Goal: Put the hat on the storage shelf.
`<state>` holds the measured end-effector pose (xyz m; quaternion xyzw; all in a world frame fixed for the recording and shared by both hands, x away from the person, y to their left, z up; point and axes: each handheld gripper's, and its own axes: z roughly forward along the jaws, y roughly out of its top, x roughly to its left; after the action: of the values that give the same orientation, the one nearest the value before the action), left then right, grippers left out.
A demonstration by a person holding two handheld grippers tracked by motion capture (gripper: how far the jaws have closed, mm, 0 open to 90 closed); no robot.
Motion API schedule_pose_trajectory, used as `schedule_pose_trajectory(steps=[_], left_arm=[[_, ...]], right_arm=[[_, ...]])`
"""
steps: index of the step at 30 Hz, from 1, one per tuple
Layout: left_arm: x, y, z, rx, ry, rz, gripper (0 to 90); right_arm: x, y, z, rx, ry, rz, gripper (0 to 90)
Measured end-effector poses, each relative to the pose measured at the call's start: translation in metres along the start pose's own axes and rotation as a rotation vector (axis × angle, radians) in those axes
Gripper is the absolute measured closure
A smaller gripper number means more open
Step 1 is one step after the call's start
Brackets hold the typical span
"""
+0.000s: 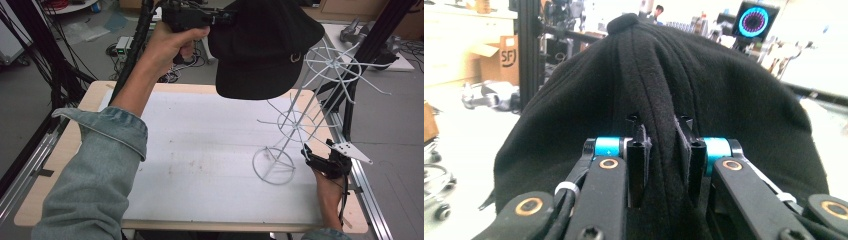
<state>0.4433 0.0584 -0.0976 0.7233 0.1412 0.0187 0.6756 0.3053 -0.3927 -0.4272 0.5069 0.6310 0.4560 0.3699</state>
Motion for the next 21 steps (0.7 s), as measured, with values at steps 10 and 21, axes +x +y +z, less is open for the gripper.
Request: schedule_pose_trajectory(steps=[10, 21], left_arm=[[0.001, -0.020, 0.003, 0.052, 0.050, 0.019, 75.7], [0.002, -0.037, 0.011, 0.106, 0.097, 0.034, 73.5]], right_arm=[[0.001, 0.000, 0.000, -0.001, 0.001, -0.003, 11.9], [0.000, 0.000, 0.000, 0.001, 0.002, -0.008, 11.9]])
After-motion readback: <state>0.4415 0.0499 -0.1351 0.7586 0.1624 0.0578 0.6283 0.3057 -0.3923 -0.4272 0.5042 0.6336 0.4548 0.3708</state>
